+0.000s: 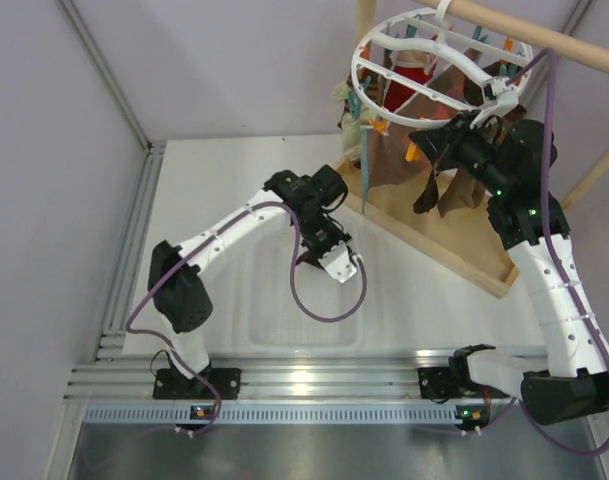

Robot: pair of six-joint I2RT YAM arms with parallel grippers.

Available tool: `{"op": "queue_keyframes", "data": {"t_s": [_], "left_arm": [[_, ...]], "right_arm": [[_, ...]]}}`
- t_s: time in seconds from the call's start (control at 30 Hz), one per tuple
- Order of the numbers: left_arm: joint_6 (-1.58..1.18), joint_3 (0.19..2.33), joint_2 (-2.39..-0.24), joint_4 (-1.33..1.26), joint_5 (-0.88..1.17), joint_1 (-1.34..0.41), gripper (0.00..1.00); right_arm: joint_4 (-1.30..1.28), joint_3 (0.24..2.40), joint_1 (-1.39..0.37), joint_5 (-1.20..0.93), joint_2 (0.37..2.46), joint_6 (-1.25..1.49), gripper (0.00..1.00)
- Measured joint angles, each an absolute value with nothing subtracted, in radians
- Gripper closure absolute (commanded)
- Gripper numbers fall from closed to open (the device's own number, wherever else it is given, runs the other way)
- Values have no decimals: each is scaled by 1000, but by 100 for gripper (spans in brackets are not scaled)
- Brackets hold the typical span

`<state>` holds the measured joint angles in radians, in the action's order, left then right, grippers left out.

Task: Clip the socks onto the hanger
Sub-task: Pick up the sock from the bin, then clamp the sock onto the hanger.

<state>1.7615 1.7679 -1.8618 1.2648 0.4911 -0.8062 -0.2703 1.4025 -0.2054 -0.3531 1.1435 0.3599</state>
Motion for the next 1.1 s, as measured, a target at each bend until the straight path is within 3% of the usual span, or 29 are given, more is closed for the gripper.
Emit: {"op": "queue_keyframes", "data": {"t_s": [0.2,0.43,0.6,0.8,1.1], "left_arm": [[1341,1828,-1673,1100,635,-751,100],[644,1658,-1533,487,679,-642,100],[320,1567,-1540,156,626,-651,100],[105,1629,-1633,-54,560,-671,100],[46,1605,-1661,-225,507,-748,100]], "right_arm": [[-261,1402,-204,-360,1143,378,100],[-224,1402,-204,-377,1144,419,100],[-201,1402,-204,-393,1147,453,100],[-185,1402,-204,-403,1148,479,100],[-155,1401,-202,-414,1148,511,100]]}}
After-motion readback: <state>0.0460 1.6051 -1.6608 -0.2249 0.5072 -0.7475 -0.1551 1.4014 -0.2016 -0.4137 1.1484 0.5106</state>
